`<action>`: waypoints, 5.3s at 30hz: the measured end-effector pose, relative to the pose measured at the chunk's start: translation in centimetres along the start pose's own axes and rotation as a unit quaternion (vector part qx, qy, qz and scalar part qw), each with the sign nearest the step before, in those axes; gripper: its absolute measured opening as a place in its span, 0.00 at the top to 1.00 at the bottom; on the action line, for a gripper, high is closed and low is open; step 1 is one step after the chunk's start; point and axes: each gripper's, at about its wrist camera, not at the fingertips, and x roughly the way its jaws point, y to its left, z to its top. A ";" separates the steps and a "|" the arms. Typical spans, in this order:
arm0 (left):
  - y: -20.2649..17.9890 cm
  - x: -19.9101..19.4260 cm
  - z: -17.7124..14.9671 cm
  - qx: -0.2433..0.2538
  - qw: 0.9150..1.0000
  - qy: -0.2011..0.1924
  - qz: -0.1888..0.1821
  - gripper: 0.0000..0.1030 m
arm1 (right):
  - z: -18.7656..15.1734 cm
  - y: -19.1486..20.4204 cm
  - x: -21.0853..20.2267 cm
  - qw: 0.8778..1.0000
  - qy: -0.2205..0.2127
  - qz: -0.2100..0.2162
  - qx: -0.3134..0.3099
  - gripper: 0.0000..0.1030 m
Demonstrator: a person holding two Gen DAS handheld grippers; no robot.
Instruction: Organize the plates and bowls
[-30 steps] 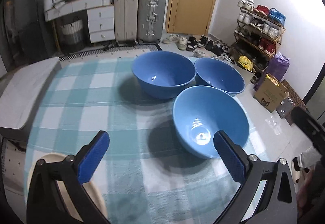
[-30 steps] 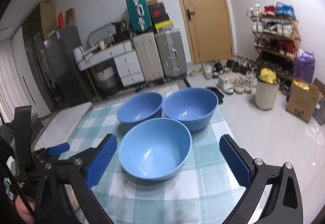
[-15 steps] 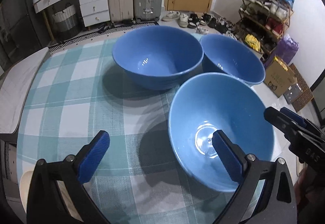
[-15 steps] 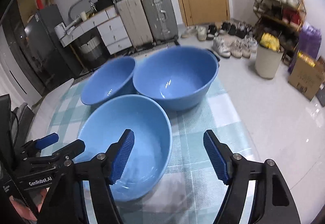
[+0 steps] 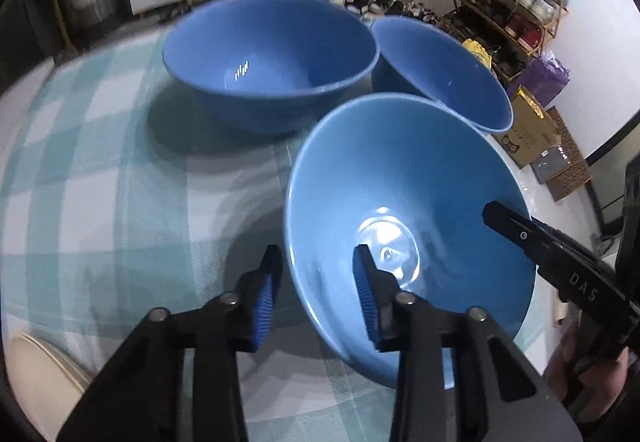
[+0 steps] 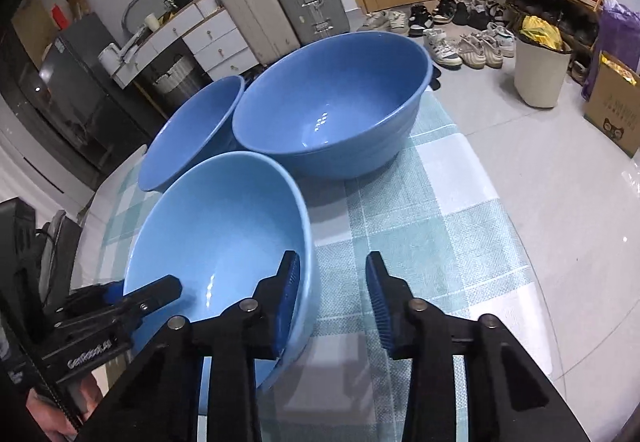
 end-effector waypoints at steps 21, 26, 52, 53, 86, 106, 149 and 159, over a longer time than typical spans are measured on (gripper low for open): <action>-0.7 -2.4 -3.2 0.007 1.000 0.005 -0.023 0.81 | -2.6 1.0 -3.8 1.000 -0.005 0.006 0.017 0.88; -0.8 -3.2 -4.9 0.009 1.000 0.008 -0.019 0.81 | -4.4 1.6 -5.6 1.000 -0.009 0.007 0.013 0.88; 0.8 -7.6 -14.1 0.005 1.000 0.001 -0.015 0.81 | -13.9 4.8 -10.9 1.000 -0.004 0.009 -0.005 0.88; 0.7 -7.7 -14.2 0.006 1.000 0.000 -0.016 0.81 | -13.9 4.6 -10.8 1.000 -0.003 0.010 -0.003 0.88; 2.8 -16.0 -10.2 0.003 0.990 -0.135 0.032 0.48 | -8.2 8.0 -21.4 0.984 -0.159 0.004 -0.079 0.64; -0.4 -20.4 -3.5 0.063 0.973 -0.211 0.076 0.05 | 1.6 15.6 -28.6 0.958 -0.230 0.061 -0.161 0.14; 10.1 3.1 14.1 -0.037 0.998 0.030 0.040 0.85 | 10.7 11.8 0.0 0.987 0.038 0.113 -0.109 0.02; 9.2 1.7 12.7 -0.003 0.996 0.049 0.075 0.91 | 10.1 11.3 0.5 0.988 0.063 0.098 -0.097 0.02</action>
